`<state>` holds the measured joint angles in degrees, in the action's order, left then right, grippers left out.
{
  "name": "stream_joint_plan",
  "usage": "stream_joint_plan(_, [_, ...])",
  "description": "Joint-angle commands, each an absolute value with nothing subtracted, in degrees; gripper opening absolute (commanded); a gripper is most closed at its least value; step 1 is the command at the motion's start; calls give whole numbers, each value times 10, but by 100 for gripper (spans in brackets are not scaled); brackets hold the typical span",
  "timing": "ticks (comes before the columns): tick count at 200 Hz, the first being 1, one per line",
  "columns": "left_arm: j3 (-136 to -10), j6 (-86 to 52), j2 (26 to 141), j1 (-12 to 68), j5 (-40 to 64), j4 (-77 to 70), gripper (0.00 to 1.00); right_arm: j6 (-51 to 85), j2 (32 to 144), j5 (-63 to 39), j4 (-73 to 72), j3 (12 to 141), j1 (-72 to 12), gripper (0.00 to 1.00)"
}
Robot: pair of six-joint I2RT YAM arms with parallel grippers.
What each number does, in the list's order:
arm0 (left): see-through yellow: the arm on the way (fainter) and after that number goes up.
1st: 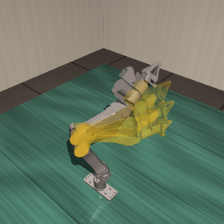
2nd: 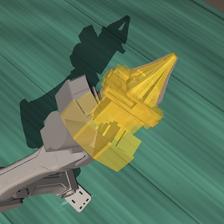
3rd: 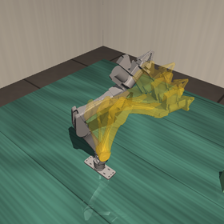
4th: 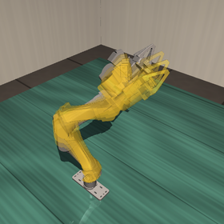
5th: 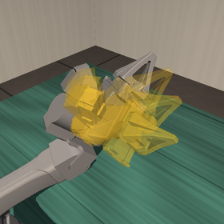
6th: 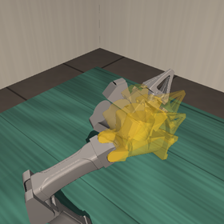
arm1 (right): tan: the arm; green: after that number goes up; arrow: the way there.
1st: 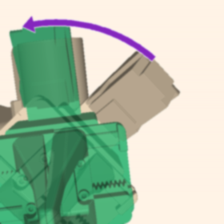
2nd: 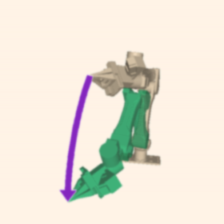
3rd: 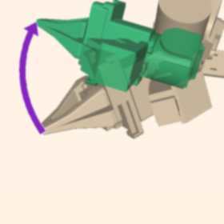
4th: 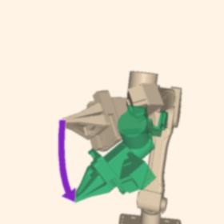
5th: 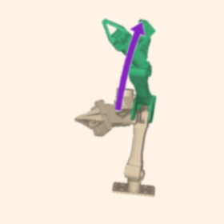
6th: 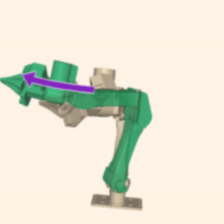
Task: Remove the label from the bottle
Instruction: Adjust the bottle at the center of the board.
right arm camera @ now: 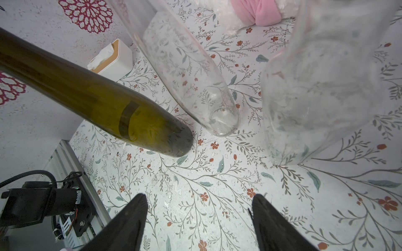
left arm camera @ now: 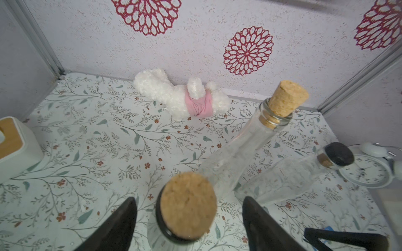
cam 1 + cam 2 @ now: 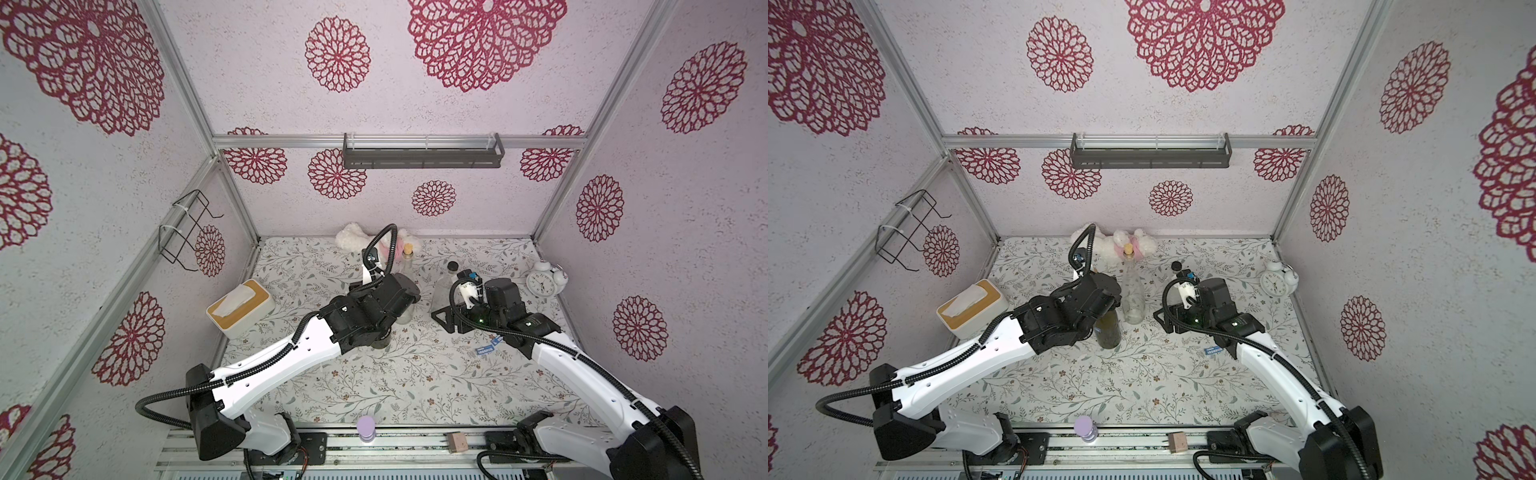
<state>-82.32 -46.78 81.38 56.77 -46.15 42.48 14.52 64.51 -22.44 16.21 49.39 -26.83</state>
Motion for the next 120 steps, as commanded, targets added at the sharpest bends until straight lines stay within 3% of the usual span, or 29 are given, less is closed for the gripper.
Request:
stream_joint_plan(1, [-839,-421,787,572,-422,402,90,132,624,-215,167,523,-272,79])
stream_joint_plan(44, [-835,-279,726,552,-287,398,99,130,602,-224,190,529,-271,83])
stream_joint_plan(79, [-809,-190,660,503,-126,410,99,157,586,-242,176,511,-271,89])
stream_joint_plan(90, [-802,-171,644,485,-89,419,98,170,583,-249,167,505,-275,99])
stream_joint_plan(120, [-775,-137,607,433,12,418,98,187,585,-202,167,504,-319,99])
